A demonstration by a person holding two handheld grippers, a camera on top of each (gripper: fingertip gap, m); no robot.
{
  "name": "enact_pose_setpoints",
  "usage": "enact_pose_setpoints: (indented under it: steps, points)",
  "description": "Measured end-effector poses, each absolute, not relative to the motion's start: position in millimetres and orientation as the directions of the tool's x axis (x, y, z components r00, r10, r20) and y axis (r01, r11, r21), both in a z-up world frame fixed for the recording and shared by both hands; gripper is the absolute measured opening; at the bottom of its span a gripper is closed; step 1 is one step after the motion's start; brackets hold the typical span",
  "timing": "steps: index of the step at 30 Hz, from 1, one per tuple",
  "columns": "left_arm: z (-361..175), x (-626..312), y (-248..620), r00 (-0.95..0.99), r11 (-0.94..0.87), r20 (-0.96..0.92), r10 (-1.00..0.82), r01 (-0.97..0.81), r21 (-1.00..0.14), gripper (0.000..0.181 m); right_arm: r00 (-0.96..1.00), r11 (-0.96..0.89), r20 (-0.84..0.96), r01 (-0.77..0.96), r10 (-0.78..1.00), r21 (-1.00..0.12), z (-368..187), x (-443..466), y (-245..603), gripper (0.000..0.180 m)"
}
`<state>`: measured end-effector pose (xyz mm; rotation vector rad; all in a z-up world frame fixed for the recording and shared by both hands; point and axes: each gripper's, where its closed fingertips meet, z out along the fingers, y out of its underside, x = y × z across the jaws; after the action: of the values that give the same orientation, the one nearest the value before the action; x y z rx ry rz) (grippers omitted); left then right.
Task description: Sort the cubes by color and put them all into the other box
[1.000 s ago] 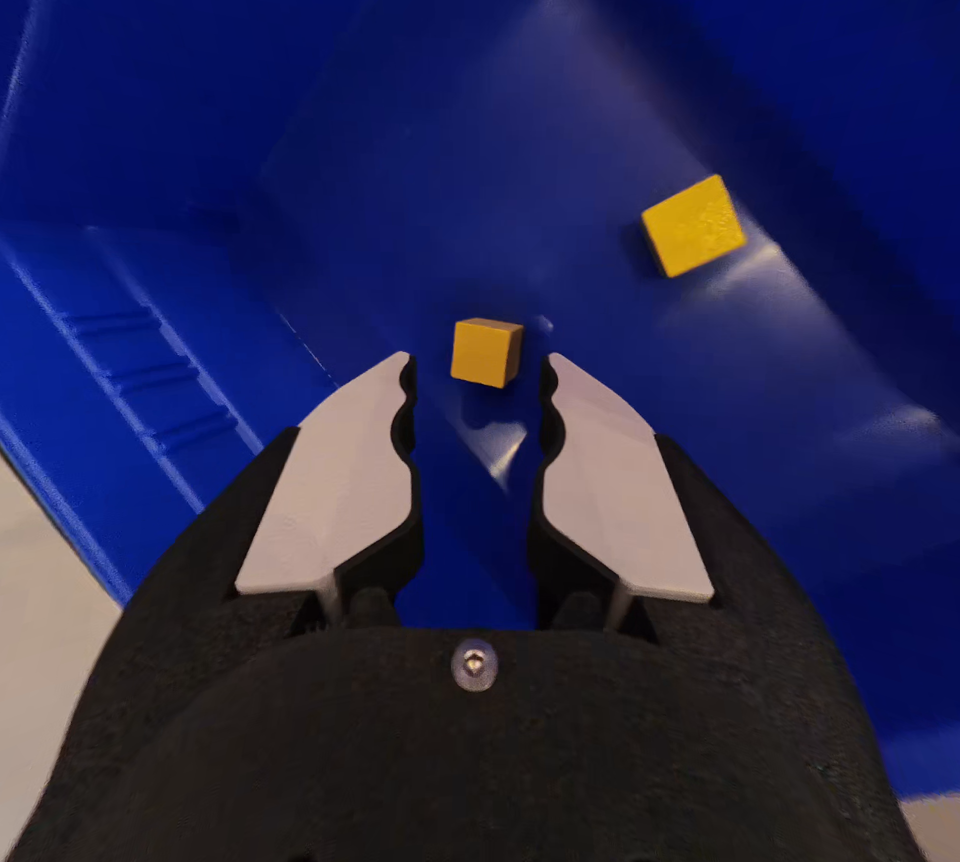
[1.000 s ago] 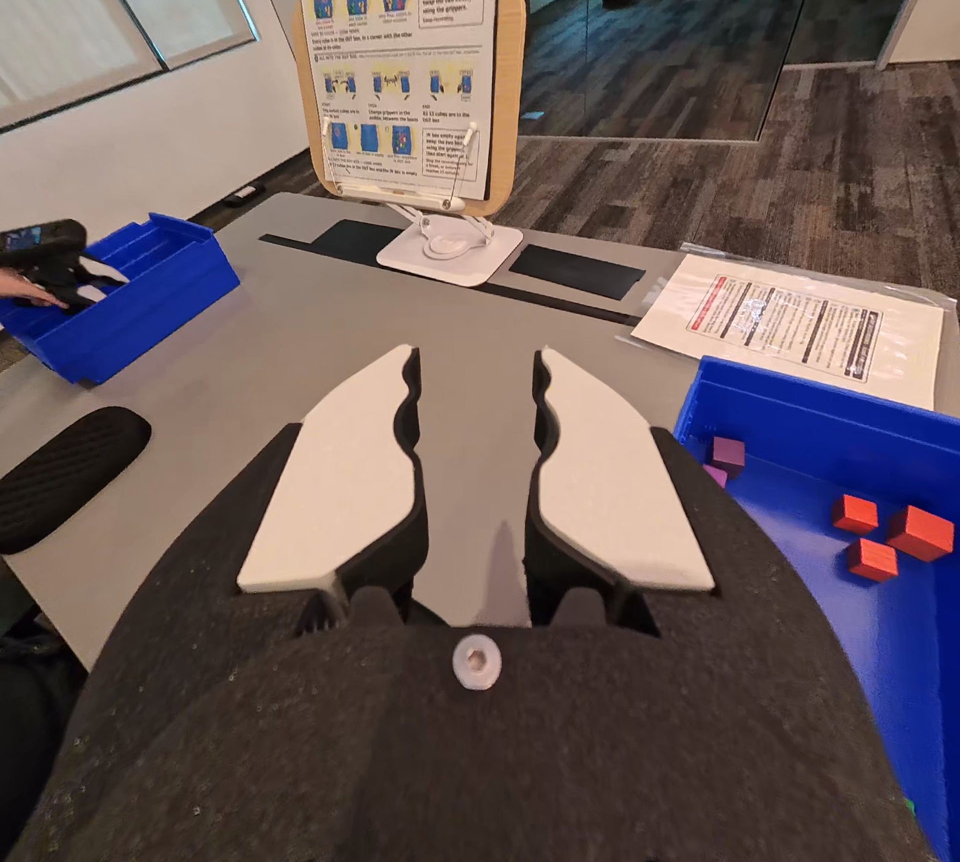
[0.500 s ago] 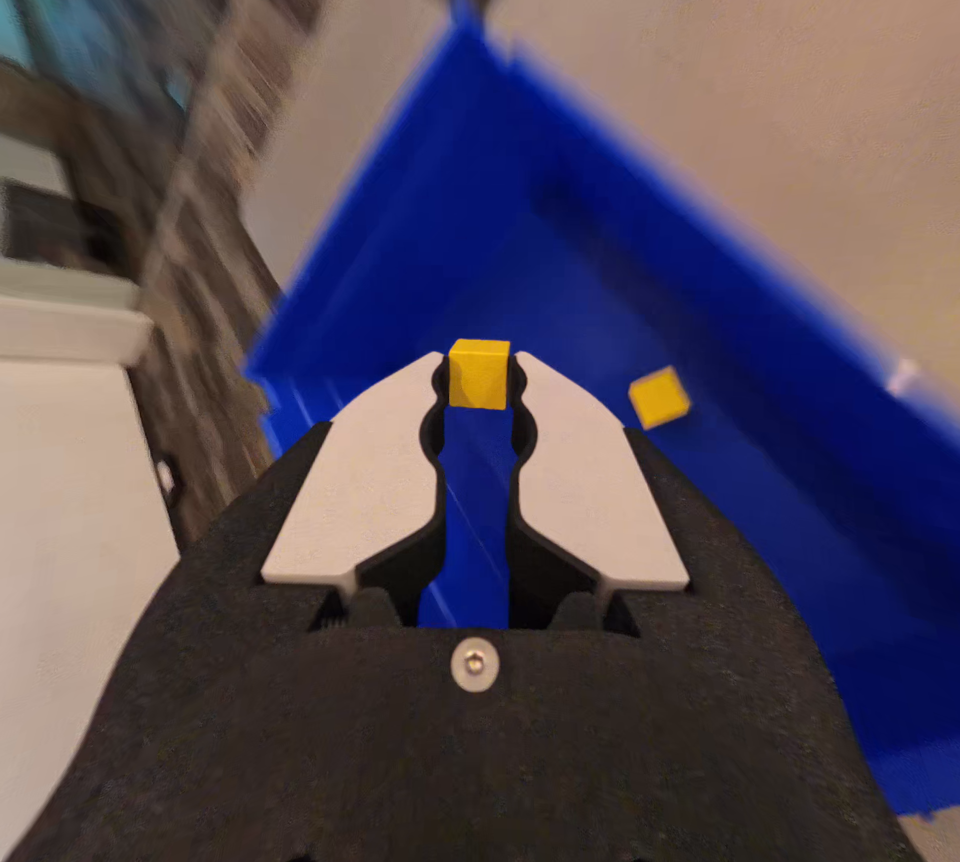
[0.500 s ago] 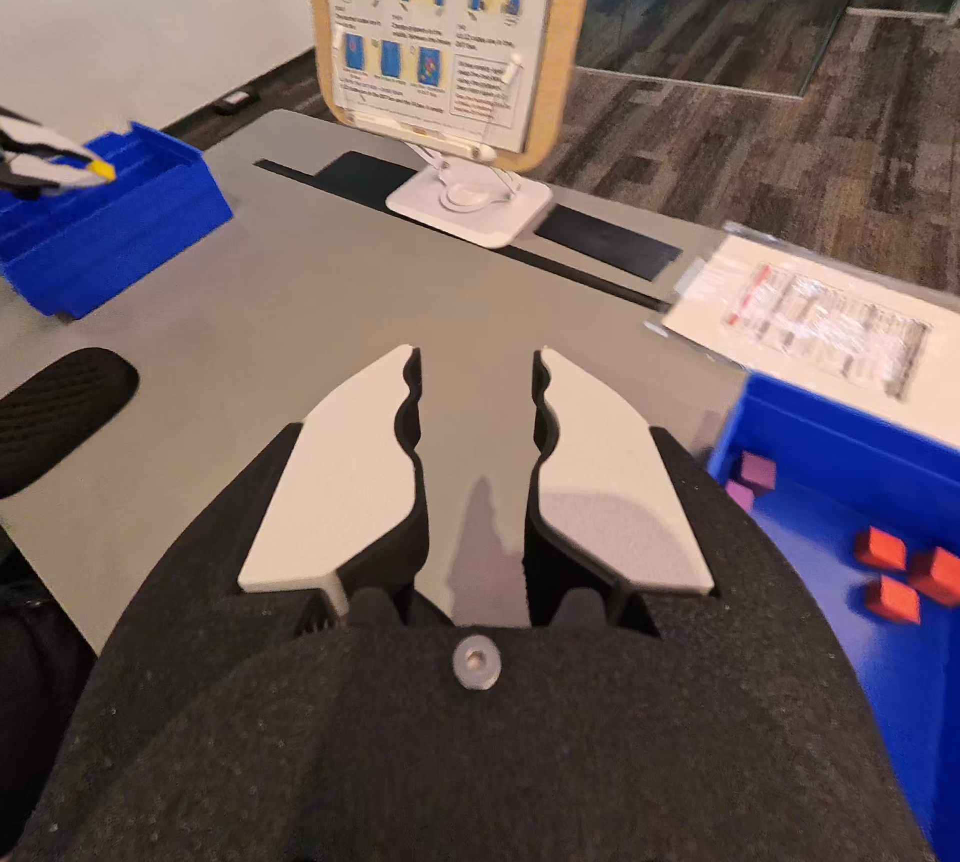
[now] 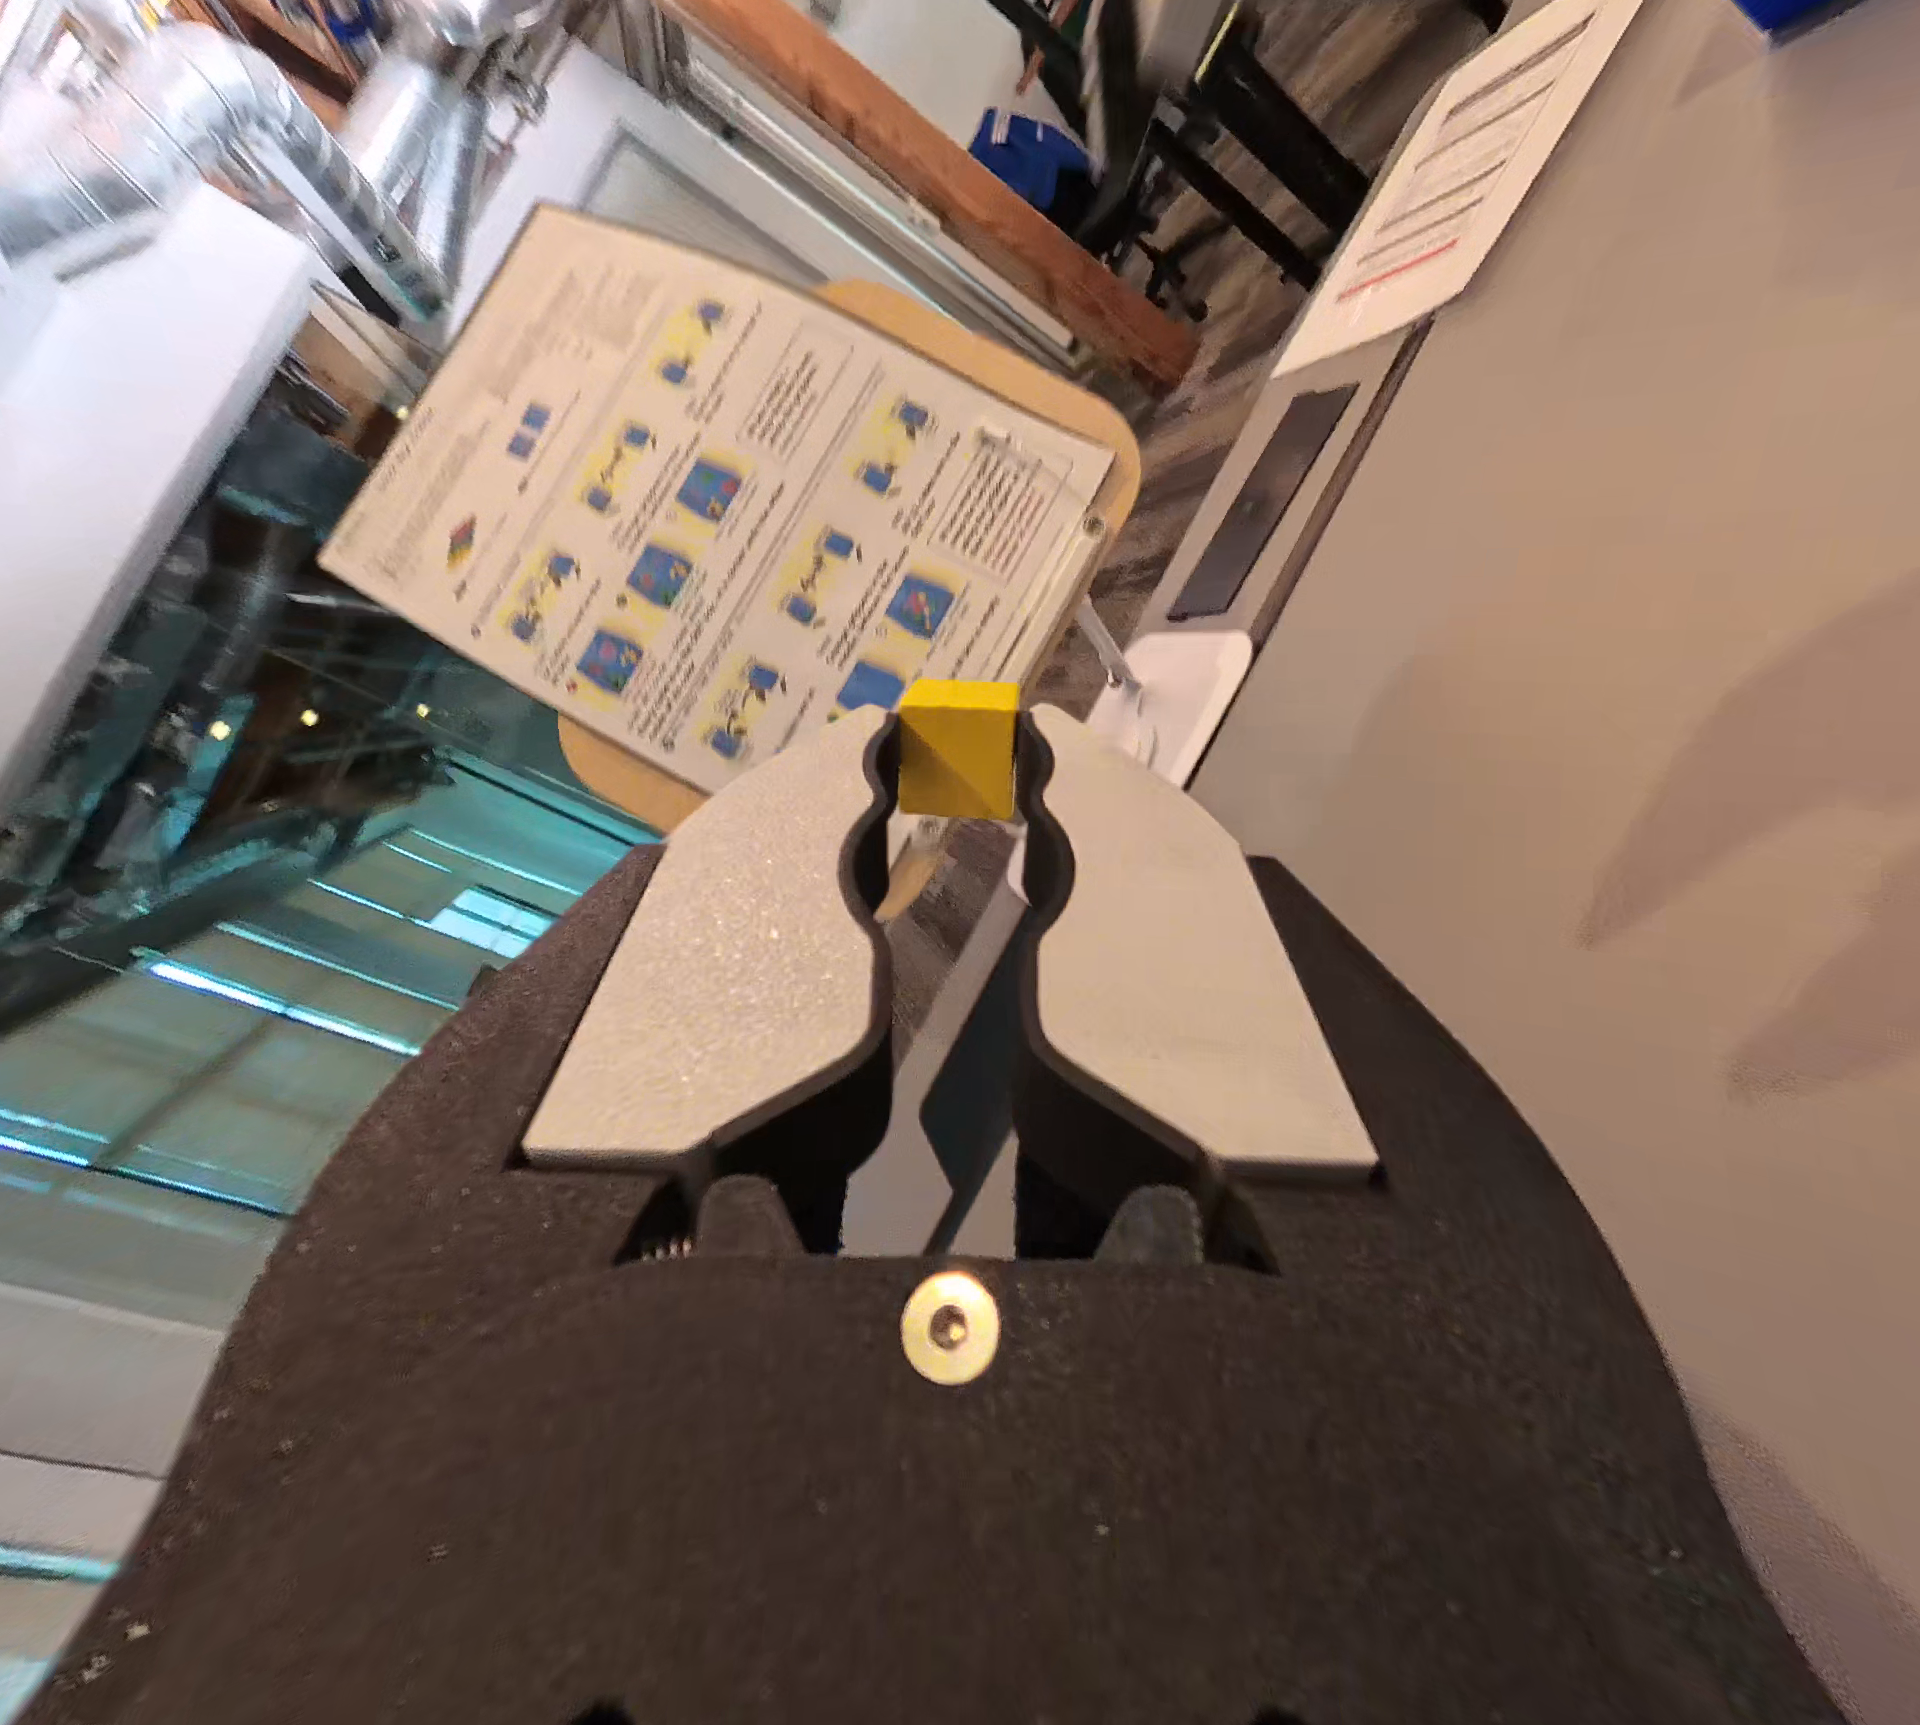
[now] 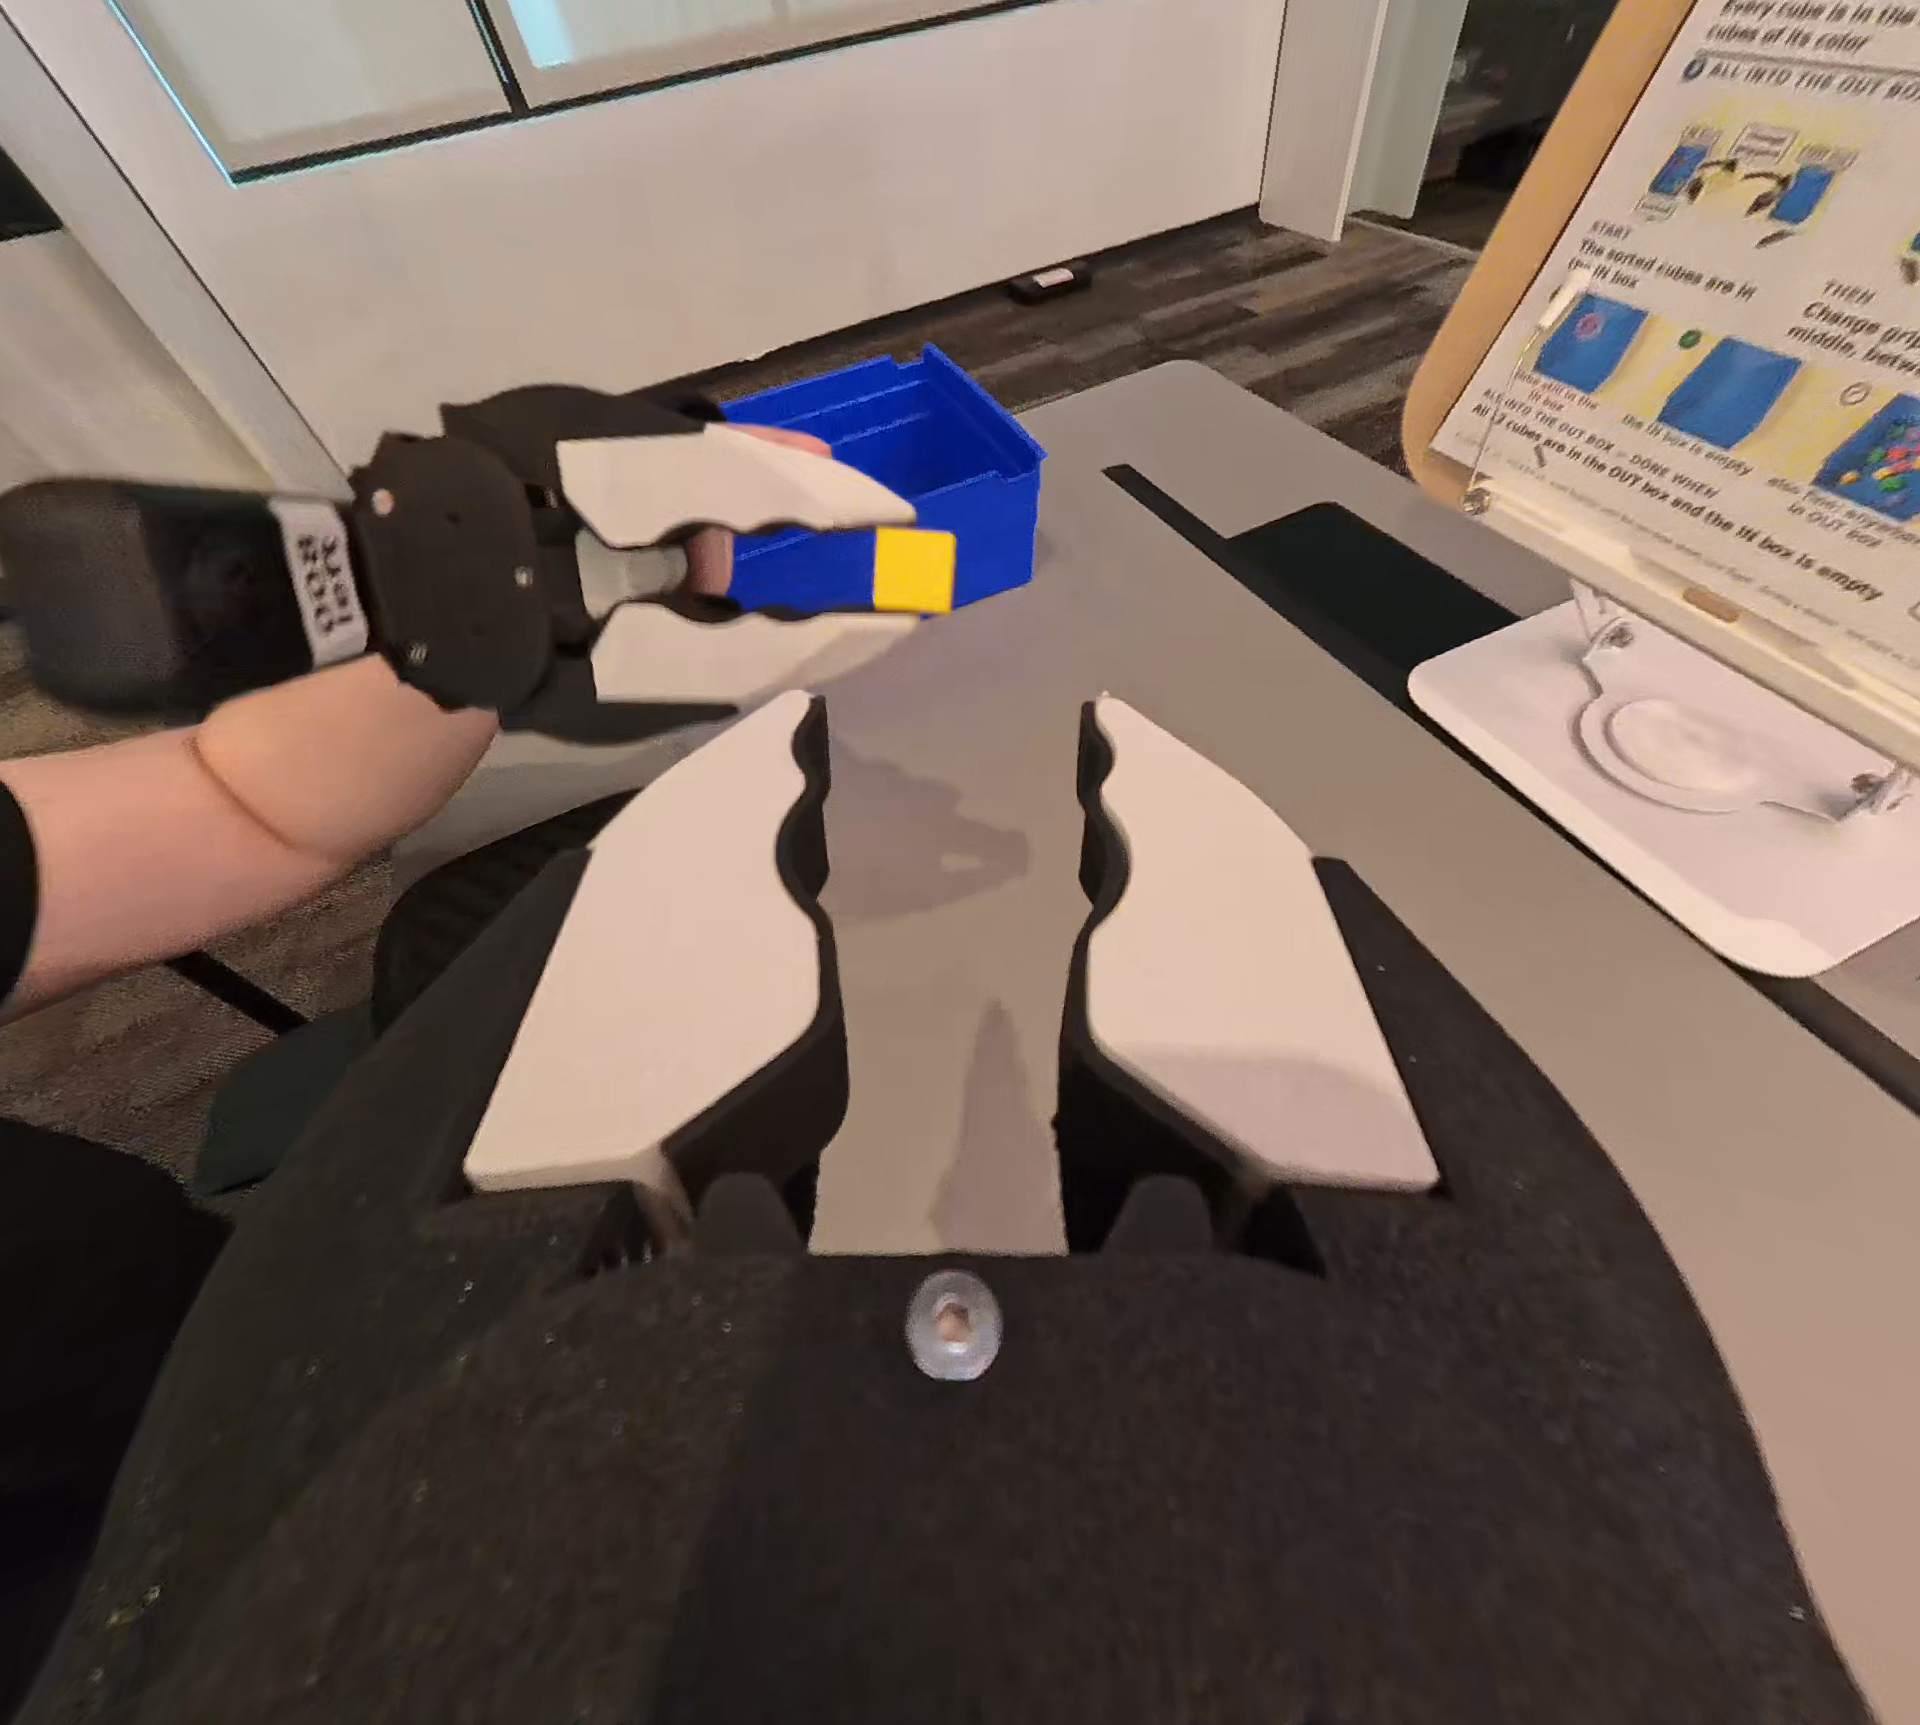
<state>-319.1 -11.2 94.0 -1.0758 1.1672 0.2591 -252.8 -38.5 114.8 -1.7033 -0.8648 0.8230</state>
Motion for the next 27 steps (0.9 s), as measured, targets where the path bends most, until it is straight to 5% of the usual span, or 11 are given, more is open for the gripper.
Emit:
enact_pose_setpoints:
  steps: [8, 13, 22, 27]
  points:
    - [82, -262, -29, 0.328, 0.578, -0.859, -0.392, -0.639, -0.508, 0.021, 0.522, -0.374, -0.215, 0.221, 0.825, -0.901, 75, -266, -26, 0.052]
    - [82, -249, -31, 0.312, 0.588, -0.860, -0.404, -0.631, -0.506, 0.021, 0.438, -0.421, -0.297, 0.219, 0.849, -0.880, 70, -270, -30, 0.022]
    - [81, -252, -35, 0.429, 0.517, -0.759, -0.489, -0.559, -0.649, 0.029, 0.505, -0.400, -0.217, 0.289, 0.835, -0.870, 81, -217, -25, 0.022]
    - [34, -273, -41, 0.469, 0.321, -0.550, -0.691, -0.483, -0.815, 0.022, 0.748, -0.400, -0.026, 0.325, 0.663, -0.857, 107, -59, -53, 0.022]
